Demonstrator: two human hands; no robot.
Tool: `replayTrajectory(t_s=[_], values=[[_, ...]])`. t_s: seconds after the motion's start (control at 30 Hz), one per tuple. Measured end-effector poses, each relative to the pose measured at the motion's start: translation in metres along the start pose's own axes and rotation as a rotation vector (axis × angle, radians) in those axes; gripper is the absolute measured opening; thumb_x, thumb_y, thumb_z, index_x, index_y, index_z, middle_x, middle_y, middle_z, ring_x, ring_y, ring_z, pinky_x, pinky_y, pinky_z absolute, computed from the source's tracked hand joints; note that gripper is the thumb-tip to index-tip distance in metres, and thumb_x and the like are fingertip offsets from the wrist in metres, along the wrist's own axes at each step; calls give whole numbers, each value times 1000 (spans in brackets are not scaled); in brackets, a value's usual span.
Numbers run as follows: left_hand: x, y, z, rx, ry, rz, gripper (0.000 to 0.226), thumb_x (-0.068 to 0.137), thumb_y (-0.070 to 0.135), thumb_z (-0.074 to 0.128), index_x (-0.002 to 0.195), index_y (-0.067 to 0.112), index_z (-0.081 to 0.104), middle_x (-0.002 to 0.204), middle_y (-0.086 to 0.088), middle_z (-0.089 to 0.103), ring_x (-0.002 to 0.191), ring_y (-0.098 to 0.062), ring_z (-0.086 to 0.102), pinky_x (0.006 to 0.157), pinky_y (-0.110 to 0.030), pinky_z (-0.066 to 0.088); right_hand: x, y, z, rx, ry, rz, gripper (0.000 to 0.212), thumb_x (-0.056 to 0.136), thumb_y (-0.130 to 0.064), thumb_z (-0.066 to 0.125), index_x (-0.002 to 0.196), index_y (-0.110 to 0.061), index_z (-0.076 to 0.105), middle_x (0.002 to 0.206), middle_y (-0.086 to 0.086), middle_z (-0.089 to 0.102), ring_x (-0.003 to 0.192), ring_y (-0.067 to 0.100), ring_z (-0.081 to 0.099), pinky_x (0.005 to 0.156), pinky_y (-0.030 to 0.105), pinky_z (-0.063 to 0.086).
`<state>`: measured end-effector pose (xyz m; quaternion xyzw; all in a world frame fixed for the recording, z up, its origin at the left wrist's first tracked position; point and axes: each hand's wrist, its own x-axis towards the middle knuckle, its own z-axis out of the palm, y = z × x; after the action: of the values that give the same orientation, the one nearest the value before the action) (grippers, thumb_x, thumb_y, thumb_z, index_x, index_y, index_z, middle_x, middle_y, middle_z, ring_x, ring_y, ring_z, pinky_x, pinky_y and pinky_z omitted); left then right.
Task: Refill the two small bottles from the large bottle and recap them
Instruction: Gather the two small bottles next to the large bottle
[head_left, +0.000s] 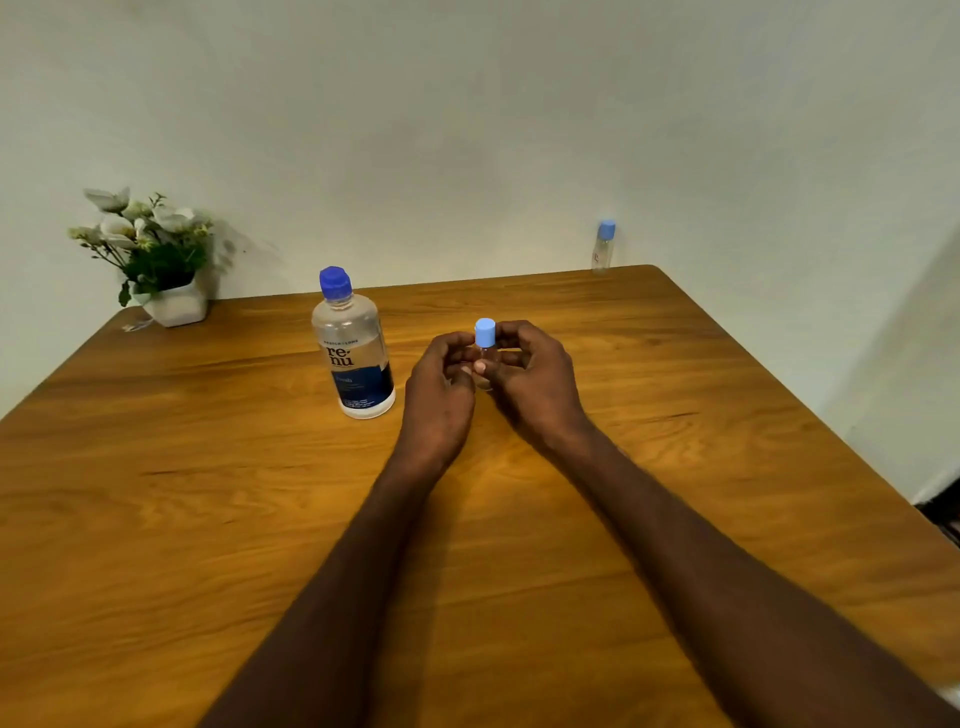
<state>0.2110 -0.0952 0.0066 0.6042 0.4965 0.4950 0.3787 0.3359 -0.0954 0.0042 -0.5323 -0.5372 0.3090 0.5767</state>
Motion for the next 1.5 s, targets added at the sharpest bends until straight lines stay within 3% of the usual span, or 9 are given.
replayTrajectory(t_s=[0.17,0.3,0.47,0.8,1.17,1.37,1.5], values=[[-6,3,6,147,142,50,44,99,1,57,141,16,56,128,1,65,114,-11,63,92,-22,53,1,-2,1,-123,-35,64,73,83,-1,77,143,-30,48,121,-4,59,109,10,60,78,31,61],[-12,5,9,282,280,144,36,97,4,62,131,15,57,107,4,65,92,-7,62,76,-16,49,7,-3,-9,-39,134,141,60,88,5,67,140,-20,49,117,0,57,94,7,58,61,9,49],[-8,4,8,293,303,96,31,98,8,61,128,15,58,88,8,63,82,-8,63,72,-30,56,14,3,-16,39,222,216,48,90,4,63,129,-23,55,107,2,65,101,17,64,83,35,58],[-1,2,7,218,291,-48,29,96,4,60,123,13,63,86,3,65,80,-16,65,76,-39,59,23,8,-14,-15,257,196,36,97,-6,62,129,-22,55,96,3,68,94,21,69,73,23,54],[1,-1,7,225,270,-49,29,97,4,61,125,12,63,88,6,62,78,-10,60,73,-30,54,28,11,-13,-29,259,208,38,96,-7,65,129,-22,55,98,4,70,94,20,70,80,31,58],[3,-2,8,223,250,-48,27,97,5,60,123,12,64,89,5,63,81,-15,63,77,-37,57,29,12,-14,-37,237,199,36,94,-6,64,121,-27,54,96,6,72,93,21,71,87,41,61],[3,-3,8,222,257,-45,25,97,4,61,120,12,65,93,3,65,86,-14,64,80,-34,57,29,13,-14,-63,229,202,37,95,-7,65,126,-26,55,97,5,71,93,21,70,86,41,61]])
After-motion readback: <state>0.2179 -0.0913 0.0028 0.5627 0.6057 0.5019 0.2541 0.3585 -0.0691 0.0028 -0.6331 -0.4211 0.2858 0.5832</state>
